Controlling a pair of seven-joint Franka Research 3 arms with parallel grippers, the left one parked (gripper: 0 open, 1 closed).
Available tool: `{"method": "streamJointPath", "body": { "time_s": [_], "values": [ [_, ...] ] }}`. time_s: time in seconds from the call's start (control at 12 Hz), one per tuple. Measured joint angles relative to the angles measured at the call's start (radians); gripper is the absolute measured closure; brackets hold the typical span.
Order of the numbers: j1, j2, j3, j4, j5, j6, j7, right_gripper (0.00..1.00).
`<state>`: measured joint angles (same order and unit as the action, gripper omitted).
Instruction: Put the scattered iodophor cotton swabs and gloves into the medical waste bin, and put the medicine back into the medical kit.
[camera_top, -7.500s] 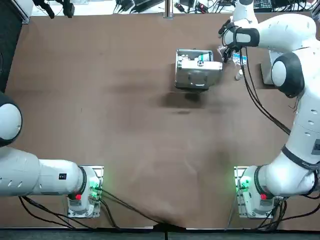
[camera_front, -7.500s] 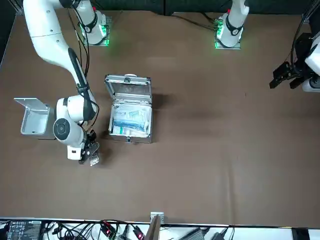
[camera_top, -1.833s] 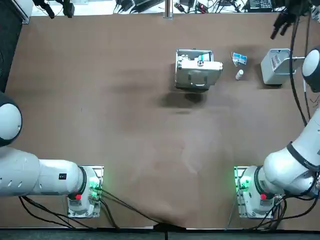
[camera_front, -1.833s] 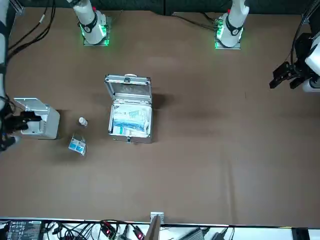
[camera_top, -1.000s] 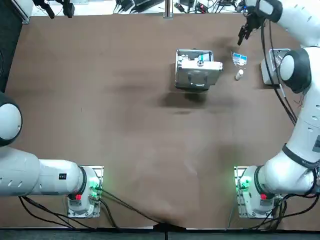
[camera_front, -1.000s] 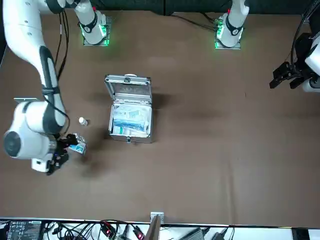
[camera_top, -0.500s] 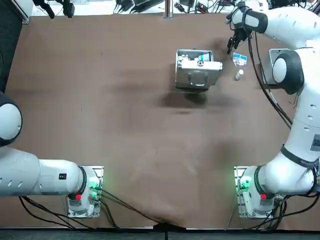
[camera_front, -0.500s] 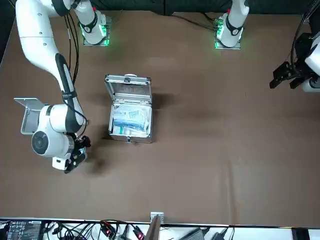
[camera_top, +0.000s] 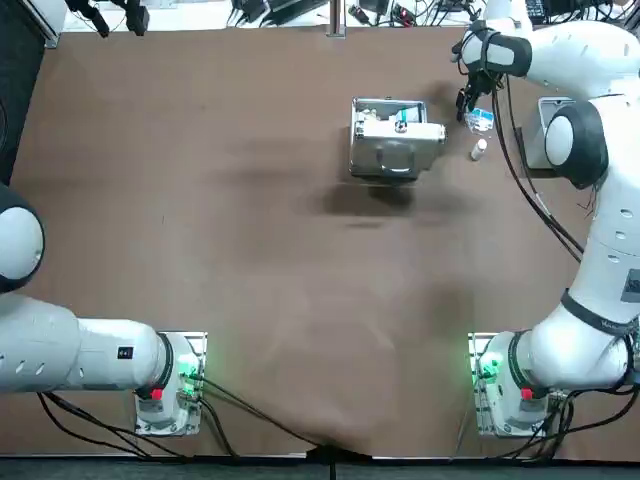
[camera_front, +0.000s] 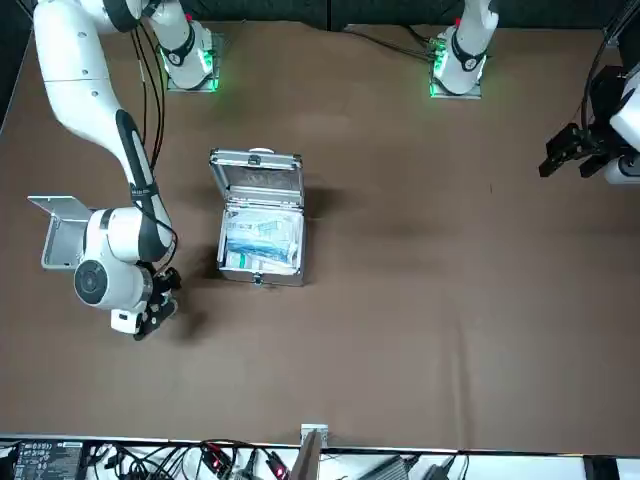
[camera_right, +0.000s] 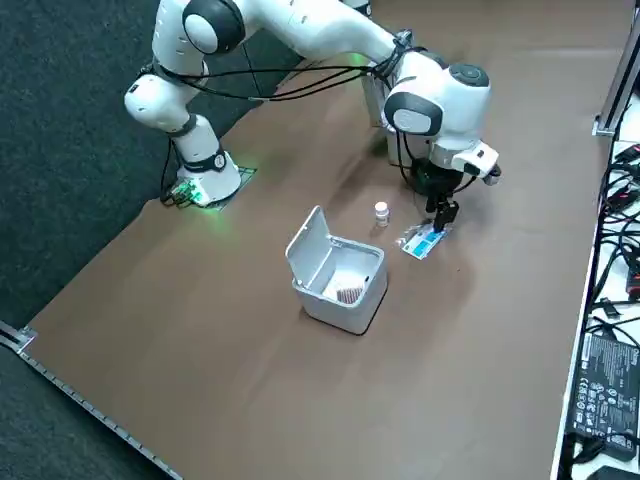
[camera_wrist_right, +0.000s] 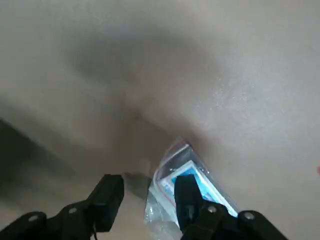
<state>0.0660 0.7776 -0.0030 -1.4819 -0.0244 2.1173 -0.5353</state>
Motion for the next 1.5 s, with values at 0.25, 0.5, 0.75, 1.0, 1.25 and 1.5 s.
{"method": "streamJointPath", "body": {
  "time_s": [0.25,0.5,0.75,1.0,1.25,1.5],
  "values": [
    [0.0,-0.003,0.0,-0.006,-0.001,0.0,0.0,0.39],
    [0.001,-0.004,0.0,-0.014,-0.001,0.0,0.0,0.42],
    [0.001,-0.005,0.0,-0.022,-0.004,0.001,0.0,0.51],
    [0.001,-0.01,0.0,-0.029,-0.011,0.001,0.0,0.6],
    [0.001,-0.011,-0.003,-0.03,-0.013,0.001,0.0,0.75],
    [0.001,-0.011,-0.006,-0.03,-0.013,0.001,0.001,0.86]
  ]
}}
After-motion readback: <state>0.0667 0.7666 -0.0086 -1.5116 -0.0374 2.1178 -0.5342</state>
